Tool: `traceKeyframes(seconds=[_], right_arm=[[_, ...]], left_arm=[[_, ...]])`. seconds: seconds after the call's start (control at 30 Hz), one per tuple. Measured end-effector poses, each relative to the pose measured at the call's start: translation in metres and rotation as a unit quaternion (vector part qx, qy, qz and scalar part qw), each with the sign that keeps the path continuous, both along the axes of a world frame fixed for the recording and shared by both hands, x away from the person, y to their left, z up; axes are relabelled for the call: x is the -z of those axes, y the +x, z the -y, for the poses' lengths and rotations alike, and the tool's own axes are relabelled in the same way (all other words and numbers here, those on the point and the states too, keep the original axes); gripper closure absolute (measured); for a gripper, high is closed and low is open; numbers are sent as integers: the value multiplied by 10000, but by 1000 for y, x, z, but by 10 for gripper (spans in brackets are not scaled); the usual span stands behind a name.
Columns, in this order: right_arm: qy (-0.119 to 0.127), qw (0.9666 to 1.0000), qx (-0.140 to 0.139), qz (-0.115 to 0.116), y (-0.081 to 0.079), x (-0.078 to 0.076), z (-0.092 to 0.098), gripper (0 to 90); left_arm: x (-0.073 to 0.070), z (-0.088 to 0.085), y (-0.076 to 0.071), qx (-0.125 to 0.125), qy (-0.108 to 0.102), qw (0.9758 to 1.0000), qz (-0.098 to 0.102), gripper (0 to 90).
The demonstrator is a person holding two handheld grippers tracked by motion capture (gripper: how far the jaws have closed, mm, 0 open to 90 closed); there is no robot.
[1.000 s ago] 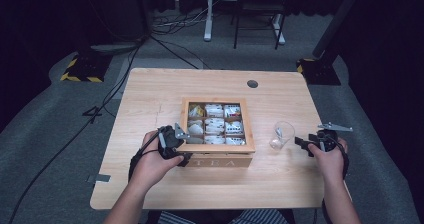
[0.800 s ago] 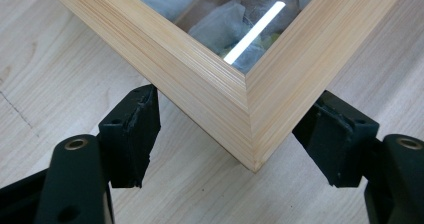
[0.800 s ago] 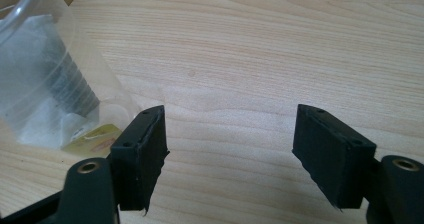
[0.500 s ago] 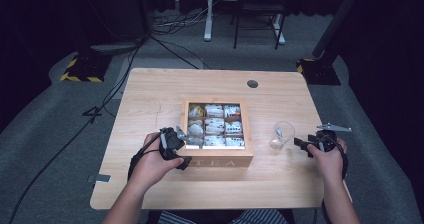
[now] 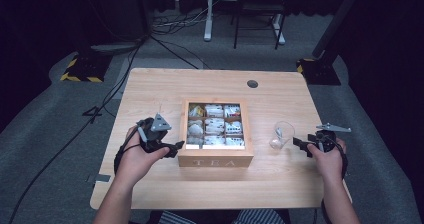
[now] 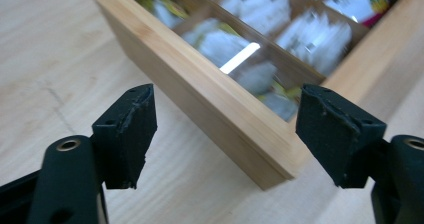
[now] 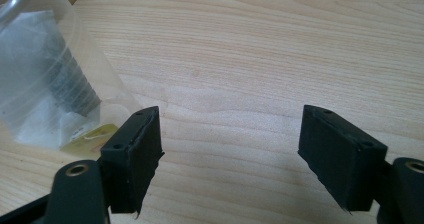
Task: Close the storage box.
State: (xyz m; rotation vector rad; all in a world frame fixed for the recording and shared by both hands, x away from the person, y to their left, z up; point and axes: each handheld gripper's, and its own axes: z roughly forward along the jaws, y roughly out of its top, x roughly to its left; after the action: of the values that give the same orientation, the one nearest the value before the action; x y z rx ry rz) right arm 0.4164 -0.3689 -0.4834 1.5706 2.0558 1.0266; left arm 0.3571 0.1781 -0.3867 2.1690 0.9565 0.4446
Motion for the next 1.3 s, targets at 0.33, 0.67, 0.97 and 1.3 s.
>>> traceKeyframes(seconds=[0.33,0.67,0.97,1.3], right_arm=[[-211,9992,-305,172,2,5,3,213],[-367,9986,-359,162,3,15,8,201],[-672,9966,-387,293,5,20,4,165],[-699,9965,-356,284,6,20,2,145]], left_arm=[[6,-38,13,-698,-10,9970,332,218],[30,-67,30,-1216,12,9922,259,212],[58,-82,42,-1746,203,9844,-28,212],[83,-95,50,-1963,69,9803,-197,212]])
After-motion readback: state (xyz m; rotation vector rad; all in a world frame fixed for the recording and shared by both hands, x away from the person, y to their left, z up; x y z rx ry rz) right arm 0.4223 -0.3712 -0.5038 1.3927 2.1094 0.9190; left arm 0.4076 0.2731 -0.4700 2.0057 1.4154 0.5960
